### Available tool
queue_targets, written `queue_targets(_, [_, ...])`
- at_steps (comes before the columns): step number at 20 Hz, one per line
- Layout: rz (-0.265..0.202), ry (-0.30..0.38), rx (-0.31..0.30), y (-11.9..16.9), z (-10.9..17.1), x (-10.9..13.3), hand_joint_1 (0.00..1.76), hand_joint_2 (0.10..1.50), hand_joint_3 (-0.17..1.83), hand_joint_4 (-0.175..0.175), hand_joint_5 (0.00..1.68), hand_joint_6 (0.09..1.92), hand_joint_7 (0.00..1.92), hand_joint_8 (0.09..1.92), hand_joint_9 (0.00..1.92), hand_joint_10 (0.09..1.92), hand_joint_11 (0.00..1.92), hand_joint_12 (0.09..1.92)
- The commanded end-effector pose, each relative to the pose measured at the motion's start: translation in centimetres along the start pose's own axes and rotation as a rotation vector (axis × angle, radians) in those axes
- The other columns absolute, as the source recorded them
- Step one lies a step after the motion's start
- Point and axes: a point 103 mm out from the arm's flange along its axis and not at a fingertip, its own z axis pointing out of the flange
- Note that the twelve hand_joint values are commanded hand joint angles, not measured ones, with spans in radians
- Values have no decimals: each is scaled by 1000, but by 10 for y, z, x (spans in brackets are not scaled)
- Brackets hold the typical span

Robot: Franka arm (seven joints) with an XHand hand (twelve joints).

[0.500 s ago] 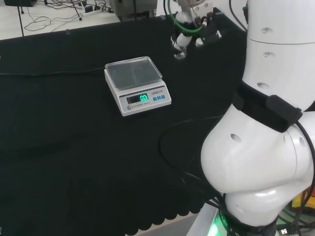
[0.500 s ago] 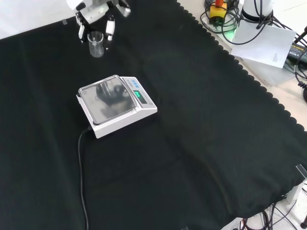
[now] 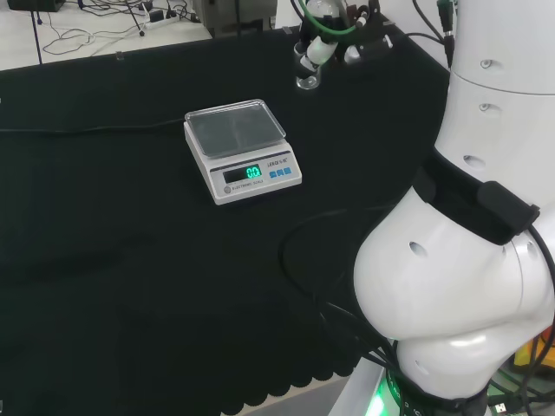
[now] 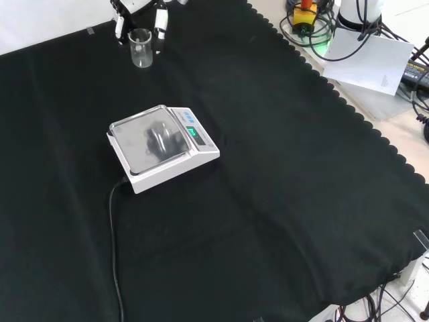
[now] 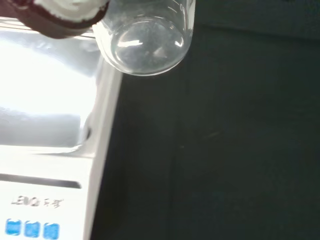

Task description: Put the beaker on the electronic balance.

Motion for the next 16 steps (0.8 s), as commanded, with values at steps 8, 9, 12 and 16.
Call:
queue_targets(8, [-144,43,35,29,18,71,1092,979,131,126,1141,761,1460,311,1513,268,1248,857])
queue_targets(9, [-151,44,37,32,19,75,1093,979,131,125,1141,762,1460,311,1514,267,1248,856])
queue_targets(12, [-167,48,45,39,24,87,1093,979,131,122,1141,762,1461,310,1514,266,1249,856])
queue_targets(16, [-184,44,56,49,35,98,1095,979,132,117,1140,763,1462,308,1515,265,1250,854])
